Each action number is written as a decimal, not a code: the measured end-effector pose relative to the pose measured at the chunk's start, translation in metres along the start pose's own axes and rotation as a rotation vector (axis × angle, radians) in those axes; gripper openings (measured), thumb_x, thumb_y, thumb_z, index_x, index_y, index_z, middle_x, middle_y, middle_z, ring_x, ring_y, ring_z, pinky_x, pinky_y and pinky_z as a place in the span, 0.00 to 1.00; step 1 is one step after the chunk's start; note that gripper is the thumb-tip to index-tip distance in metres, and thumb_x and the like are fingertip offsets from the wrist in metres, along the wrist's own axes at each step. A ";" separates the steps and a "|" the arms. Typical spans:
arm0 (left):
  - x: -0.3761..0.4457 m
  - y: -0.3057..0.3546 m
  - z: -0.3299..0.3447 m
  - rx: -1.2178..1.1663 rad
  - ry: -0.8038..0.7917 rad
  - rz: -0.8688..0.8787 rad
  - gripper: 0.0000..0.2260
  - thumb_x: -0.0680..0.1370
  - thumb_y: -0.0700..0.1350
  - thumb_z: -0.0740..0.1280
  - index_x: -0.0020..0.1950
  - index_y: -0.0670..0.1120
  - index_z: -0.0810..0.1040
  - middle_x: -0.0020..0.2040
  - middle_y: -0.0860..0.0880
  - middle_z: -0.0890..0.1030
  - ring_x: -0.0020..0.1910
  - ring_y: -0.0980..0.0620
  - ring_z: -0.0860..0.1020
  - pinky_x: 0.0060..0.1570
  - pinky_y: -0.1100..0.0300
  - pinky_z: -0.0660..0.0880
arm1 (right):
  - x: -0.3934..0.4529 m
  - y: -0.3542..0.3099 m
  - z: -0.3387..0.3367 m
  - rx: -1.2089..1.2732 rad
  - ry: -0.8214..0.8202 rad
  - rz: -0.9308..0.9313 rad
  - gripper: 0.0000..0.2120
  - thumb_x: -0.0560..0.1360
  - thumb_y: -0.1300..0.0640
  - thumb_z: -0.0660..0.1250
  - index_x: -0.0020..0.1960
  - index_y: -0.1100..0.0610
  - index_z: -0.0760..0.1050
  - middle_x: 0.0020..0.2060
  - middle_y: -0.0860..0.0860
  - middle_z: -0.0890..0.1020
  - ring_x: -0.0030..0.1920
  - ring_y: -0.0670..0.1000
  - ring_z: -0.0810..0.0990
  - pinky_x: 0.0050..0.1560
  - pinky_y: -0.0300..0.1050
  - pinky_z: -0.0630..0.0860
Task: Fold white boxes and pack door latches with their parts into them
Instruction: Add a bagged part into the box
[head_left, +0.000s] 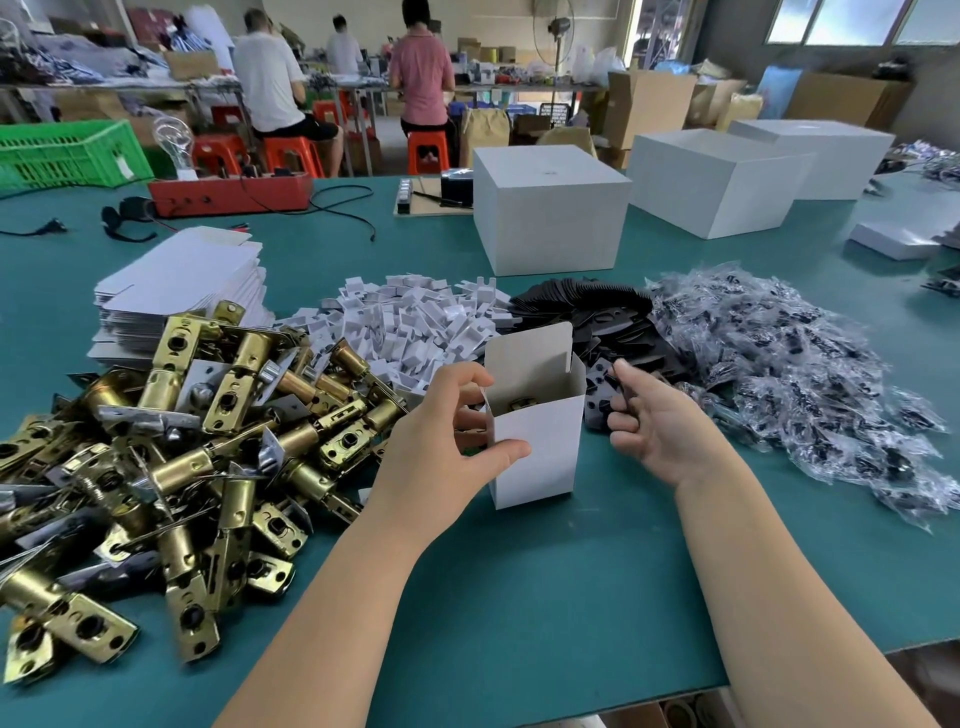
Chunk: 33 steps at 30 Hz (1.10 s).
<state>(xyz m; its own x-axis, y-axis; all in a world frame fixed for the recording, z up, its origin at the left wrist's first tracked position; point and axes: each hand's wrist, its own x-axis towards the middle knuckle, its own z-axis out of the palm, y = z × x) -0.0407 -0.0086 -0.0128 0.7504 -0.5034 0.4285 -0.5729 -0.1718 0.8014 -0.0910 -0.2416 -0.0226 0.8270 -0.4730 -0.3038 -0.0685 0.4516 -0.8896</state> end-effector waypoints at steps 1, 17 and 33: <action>0.000 0.000 0.000 0.002 0.000 0.001 0.29 0.68 0.47 0.80 0.49 0.73 0.65 0.46 0.60 0.76 0.44 0.66 0.79 0.41 0.77 0.71 | -0.001 0.000 0.000 -0.011 -0.005 -0.002 0.07 0.77 0.57 0.66 0.43 0.53 0.68 0.32 0.49 0.65 0.24 0.43 0.61 0.18 0.33 0.57; 0.001 -0.002 -0.001 -0.012 0.011 0.001 0.29 0.68 0.47 0.80 0.50 0.73 0.65 0.47 0.61 0.76 0.46 0.65 0.79 0.43 0.76 0.72 | -0.016 -0.016 0.004 -0.069 0.104 -0.205 0.07 0.76 0.55 0.68 0.41 0.57 0.80 0.31 0.50 0.83 0.28 0.45 0.80 0.24 0.35 0.74; 0.002 0.000 0.000 -0.115 -0.022 -0.094 0.28 0.67 0.46 0.80 0.49 0.72 0.67 0.43 0.63 0.80 0.42 0.64 0.81 0.41 0.73 0.75 | -0.082 -0.072 0.074 -0.822 -0.431 -0.793 0.11 0.74 0.64 0.67 0.47 0.48 0.81 0.43 0.44 0.85 0.46 0.43 0.83 0.51 0.37 0.78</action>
<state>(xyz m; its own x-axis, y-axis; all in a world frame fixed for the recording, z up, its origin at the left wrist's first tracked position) -0.0393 -0.0099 -0.0117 0.7907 -0.5080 0.3415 -0.4583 -0.1213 0.8805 -0.1121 -0.1794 0.0920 0.9063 -0.0401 0.4207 0.3360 -0.5353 -0.7750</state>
